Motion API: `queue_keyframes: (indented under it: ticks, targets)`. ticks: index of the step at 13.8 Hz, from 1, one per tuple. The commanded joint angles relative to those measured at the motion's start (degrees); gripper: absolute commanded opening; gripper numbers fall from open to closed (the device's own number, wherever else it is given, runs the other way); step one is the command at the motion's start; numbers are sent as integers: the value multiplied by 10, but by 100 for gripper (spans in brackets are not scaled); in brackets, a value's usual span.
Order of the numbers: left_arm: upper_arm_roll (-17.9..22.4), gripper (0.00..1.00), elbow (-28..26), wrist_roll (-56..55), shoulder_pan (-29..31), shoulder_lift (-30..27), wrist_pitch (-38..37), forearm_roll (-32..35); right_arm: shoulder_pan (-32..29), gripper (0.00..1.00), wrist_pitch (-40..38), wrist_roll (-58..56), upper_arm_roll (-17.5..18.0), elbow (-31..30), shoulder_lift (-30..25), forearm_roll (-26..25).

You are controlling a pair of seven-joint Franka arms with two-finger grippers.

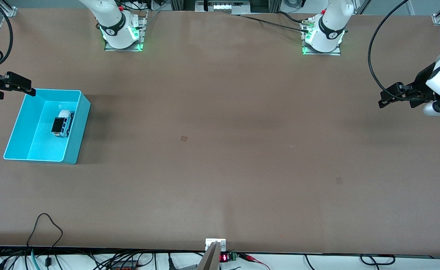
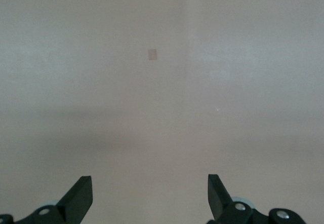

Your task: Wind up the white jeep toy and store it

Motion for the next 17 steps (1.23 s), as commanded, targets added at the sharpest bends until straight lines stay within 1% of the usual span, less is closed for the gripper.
queue_keyframes:
  ticks: [1,12,13,15,17]
  targets:
    - [-4,100,-20,12,2,-21,0,8,6,100,-15,15,-4,18,8,2]
    - [-3,100,-20,12,2,-20,1,8,-8,100,-14,15,-1,16,-5,3]
    - [-3,100,-20,12,2,-21,1,8,-9,100,-15,16,1,16,-6,3]
    - [-4,100,-20,12,2,-20,1,8,-18,100,-17,16,20,16,-12,1]
    - [-4,100,-20,12,2,-20,1,8,-18,100,-17,18,23,16,-14,0]
